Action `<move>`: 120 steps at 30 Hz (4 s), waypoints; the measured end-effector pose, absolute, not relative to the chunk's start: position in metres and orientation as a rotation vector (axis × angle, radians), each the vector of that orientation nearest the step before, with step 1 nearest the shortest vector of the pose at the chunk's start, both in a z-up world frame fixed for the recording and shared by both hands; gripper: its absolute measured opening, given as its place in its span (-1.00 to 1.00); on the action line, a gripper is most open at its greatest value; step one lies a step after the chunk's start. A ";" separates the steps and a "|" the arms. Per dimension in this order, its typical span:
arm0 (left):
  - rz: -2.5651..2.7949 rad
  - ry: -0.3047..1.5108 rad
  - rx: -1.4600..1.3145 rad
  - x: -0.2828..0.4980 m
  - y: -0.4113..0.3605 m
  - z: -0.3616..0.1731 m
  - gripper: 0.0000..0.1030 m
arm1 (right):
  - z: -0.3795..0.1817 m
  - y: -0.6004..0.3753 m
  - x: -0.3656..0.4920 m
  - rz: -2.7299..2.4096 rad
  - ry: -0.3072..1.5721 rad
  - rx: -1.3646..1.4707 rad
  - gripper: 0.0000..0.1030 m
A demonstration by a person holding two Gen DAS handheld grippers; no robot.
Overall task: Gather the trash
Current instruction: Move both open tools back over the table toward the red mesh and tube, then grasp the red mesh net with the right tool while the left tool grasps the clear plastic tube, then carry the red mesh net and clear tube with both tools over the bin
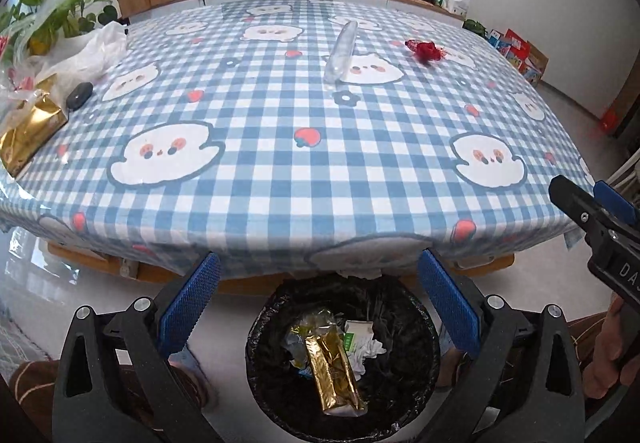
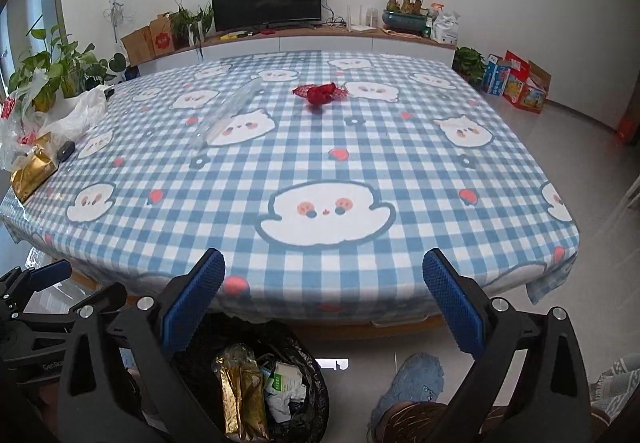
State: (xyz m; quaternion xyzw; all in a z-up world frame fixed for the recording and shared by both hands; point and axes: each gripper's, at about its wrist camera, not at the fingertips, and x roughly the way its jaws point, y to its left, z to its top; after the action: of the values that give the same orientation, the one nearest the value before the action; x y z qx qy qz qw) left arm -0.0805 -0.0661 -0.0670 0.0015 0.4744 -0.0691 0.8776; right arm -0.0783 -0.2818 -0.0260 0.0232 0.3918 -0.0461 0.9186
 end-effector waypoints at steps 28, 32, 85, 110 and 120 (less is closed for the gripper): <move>-0.139 0.977 0.018 0.121 -0.078 -0.052 0.88 | -0.038 -0.312 0.116 -0.111 0.858 0.042 0.85; -0.144 1.009 0.008 0.154 -0.086 -0.058 0.88 | -0.037 -0.312 0.149 -0.113 0.848 0.059 0.85; -0.186 1.032 0.090 0.206 -0.133 -0.059 -0.52 | -0.049 -0.310 0.215 -0.076 0.944 0.129 -0.77; -0.195 1.032 0.074 0.106 -0.115 -0.038 -0.52 | -0.020 -0.294 0.118 -0.027 0.878 0.079 -0.77; -0.180 1.037 0.077 0.063 -0.102 -0.037 -0.52 | -0.009 -0.291 0.080 -0.020 0.853 0.067 -0.77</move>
State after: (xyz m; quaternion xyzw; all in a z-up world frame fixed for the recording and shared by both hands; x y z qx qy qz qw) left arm 0.0625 -0.1021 -0.0373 0.0366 0.4949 -0.0857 0.8639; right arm 0.0795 -0.2908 -0.0094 0.0327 0.4135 -0.0095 0.9099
